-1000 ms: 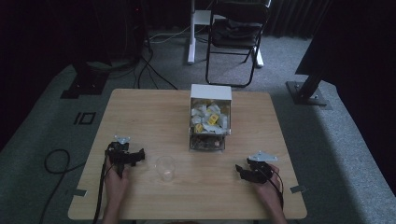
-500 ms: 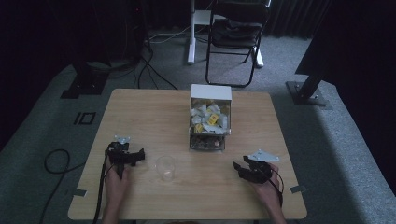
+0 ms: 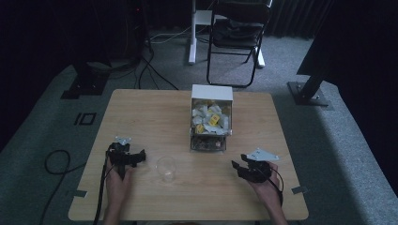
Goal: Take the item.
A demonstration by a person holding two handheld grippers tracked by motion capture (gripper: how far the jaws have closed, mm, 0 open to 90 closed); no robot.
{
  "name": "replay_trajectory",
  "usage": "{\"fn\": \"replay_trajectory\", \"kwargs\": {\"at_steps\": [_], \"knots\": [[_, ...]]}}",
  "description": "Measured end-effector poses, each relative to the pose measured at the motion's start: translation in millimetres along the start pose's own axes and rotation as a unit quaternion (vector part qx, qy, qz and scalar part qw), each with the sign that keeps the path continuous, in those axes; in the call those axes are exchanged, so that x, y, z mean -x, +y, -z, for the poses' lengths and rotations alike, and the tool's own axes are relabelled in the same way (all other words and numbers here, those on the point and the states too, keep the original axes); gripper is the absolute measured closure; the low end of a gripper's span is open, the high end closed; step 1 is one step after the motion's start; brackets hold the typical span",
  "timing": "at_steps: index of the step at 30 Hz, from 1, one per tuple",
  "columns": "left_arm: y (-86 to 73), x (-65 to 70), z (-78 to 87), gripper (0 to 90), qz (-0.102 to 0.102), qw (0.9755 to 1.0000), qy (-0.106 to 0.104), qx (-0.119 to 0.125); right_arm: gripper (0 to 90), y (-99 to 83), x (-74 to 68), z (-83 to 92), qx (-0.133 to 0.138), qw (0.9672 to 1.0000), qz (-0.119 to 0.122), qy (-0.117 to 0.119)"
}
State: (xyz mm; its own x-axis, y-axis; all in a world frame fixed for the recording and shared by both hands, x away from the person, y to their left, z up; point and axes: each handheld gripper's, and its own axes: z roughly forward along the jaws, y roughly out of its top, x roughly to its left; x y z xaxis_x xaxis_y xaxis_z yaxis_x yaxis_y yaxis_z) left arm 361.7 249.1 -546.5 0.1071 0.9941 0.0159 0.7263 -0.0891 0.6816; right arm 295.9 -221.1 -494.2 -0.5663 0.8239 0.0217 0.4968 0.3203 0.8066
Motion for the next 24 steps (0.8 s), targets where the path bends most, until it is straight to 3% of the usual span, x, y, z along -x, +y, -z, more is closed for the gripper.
{"fn": "replay_trajectory", "kwargs": {"at_steps": [24], "knots": [[-0.4, 0.1, 0.6, 1.2, -0.002, 1.0, -0.001, -0.001, 52.8, 19.6, -16.1, -10.3, 0.014, 0.9996, 0.023, 0.008]]}}
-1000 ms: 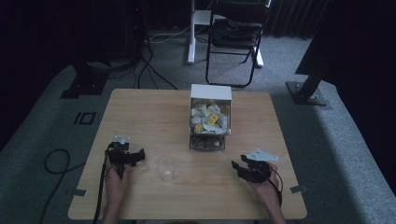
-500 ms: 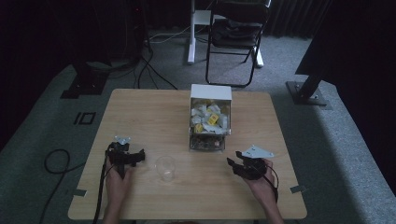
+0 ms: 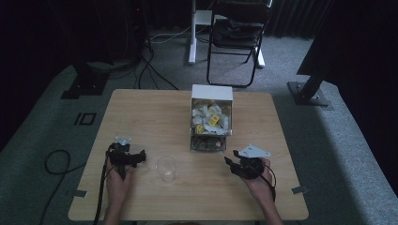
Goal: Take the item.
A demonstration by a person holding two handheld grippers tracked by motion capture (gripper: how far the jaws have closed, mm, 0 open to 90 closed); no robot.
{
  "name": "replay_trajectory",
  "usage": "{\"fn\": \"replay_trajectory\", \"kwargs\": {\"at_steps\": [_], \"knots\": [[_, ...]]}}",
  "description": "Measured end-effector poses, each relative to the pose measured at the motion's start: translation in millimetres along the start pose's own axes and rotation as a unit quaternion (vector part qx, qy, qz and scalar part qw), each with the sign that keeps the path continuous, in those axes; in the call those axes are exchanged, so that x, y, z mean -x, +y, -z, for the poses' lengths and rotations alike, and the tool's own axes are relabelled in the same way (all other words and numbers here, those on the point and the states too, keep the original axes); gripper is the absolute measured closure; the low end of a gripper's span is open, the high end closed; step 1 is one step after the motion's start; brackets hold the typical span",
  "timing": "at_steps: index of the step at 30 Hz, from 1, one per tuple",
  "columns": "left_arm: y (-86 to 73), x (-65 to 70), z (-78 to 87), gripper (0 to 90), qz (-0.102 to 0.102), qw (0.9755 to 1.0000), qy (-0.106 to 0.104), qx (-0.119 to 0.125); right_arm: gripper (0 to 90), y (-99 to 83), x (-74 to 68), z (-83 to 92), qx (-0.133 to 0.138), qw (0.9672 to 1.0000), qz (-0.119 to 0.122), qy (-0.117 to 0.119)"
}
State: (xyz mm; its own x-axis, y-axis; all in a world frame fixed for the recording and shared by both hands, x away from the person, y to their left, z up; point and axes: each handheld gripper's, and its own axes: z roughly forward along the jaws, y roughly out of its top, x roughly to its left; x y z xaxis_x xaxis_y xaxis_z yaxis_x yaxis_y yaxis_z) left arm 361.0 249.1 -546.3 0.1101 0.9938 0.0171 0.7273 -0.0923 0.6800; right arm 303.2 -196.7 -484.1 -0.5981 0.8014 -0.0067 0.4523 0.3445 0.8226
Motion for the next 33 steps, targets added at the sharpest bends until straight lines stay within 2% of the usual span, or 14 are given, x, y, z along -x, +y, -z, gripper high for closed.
{"fn": "replay_trajectory", "kwargs": {"at_steps": [16, 33], "knots": [[0.0, 0.1, 0.0, 1.2, 0.0, 1.0, 0.0, 0.0, 55.2, 9.7, -9.0, -6.9, 0.01, 0.9997, 0.02, 0.009], [-0.2, 0.2, 0.3, 1.2, -0.001, 1.0, 0.0, 0.0, 54.1, 18.2, -15.4, -15.2, 0.011, 0.9994, 0.031, 0.011]]}}
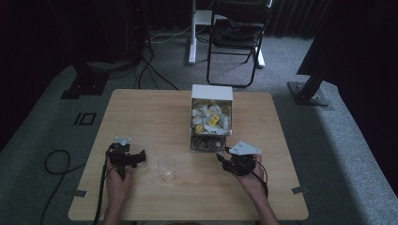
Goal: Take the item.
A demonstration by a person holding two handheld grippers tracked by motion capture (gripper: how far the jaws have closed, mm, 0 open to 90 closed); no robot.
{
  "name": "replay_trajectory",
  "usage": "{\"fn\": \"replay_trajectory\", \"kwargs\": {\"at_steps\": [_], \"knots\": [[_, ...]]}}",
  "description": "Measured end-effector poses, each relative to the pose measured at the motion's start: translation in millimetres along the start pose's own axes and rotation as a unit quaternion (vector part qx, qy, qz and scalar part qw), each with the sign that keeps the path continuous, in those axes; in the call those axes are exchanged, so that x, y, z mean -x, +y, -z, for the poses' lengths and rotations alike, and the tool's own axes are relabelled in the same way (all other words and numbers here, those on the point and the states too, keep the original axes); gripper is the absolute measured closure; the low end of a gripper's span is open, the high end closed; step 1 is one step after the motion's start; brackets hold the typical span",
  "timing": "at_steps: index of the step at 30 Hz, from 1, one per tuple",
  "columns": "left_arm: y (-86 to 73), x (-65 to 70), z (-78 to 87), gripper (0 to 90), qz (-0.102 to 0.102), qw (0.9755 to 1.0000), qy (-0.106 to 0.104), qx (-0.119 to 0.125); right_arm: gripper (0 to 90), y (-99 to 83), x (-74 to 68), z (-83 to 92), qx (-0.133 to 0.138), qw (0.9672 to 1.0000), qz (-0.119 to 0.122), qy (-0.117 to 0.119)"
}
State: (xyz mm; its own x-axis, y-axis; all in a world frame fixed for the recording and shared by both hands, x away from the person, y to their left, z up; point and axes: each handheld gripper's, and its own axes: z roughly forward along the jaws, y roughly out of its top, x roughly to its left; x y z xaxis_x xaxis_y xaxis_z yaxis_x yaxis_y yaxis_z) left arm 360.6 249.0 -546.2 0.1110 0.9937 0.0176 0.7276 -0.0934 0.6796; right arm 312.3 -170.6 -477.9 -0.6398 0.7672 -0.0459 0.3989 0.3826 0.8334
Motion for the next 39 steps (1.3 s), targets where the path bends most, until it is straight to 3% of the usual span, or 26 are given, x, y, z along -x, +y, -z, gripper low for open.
{"fn": "replay_trajectory", "kwargs": {"at_steps": [16, 22, 39], "knots": [[0.0, 0.0, 0.0, 1.2, 0.0, 1.0, 0.0, 0.0, 53.4, 5.6, -4.1, -13.9, 0.003, 1.0, 0.006, 0.005], [0.0, 0.0, 0.0, 1.2, 0.0, 1.0, 0.0, 0.0, 53.1, 7.8, -7.8, -21.9, 0.002, 0.9997, 0.023, 0.005], [0.0, 0.0, 0.0, 1.2, 0.0, 1.0, 0.0, 0.0, 57.8, 11.3, -6.7, -35.1, -0.016, 0.9995, 0.011, 0.026]]}}
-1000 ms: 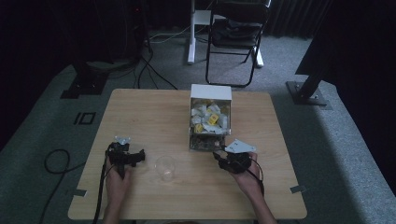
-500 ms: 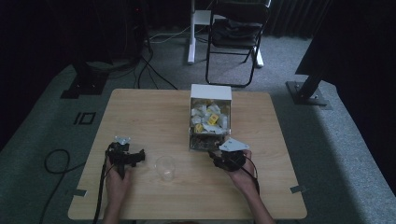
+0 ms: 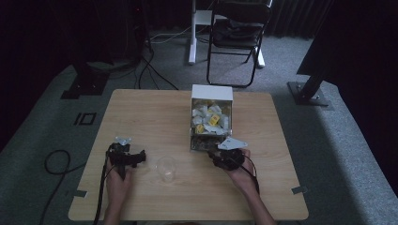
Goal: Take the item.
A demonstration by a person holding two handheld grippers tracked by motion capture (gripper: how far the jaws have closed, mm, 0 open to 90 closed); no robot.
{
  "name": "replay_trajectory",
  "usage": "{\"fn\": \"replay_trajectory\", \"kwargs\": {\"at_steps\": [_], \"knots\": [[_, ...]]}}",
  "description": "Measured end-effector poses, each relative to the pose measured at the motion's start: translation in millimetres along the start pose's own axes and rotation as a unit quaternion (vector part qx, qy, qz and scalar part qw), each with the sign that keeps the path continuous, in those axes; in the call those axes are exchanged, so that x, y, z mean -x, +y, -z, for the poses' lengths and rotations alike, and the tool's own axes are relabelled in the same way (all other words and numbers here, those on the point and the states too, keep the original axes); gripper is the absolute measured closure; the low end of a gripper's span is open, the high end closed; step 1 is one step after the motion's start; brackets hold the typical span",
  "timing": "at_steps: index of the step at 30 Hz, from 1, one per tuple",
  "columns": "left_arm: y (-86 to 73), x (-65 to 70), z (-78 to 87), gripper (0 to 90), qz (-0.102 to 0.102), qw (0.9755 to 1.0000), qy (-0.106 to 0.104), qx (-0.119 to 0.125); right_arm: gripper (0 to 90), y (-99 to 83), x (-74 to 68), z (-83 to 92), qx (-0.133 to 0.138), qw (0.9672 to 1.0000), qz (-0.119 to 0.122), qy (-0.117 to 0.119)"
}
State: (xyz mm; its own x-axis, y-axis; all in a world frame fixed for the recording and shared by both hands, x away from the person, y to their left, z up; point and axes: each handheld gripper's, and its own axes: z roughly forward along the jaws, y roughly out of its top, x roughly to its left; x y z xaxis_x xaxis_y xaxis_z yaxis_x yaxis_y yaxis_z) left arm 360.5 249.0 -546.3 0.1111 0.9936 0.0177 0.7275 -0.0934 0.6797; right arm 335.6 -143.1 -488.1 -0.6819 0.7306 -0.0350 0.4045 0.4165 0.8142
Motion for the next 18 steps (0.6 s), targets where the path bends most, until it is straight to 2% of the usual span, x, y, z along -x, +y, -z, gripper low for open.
{"fn": "replay_trajectory", "kwargs": {"at_steps": [18], "knots": [[-0.3, 0.4, 0.2, 1.2, 0.001, 1.0, 0.0, 0.0, 61.8, -5.6, -6.4, 11.8, -0.003, 0.9996, 0.023, 0.016]]}}
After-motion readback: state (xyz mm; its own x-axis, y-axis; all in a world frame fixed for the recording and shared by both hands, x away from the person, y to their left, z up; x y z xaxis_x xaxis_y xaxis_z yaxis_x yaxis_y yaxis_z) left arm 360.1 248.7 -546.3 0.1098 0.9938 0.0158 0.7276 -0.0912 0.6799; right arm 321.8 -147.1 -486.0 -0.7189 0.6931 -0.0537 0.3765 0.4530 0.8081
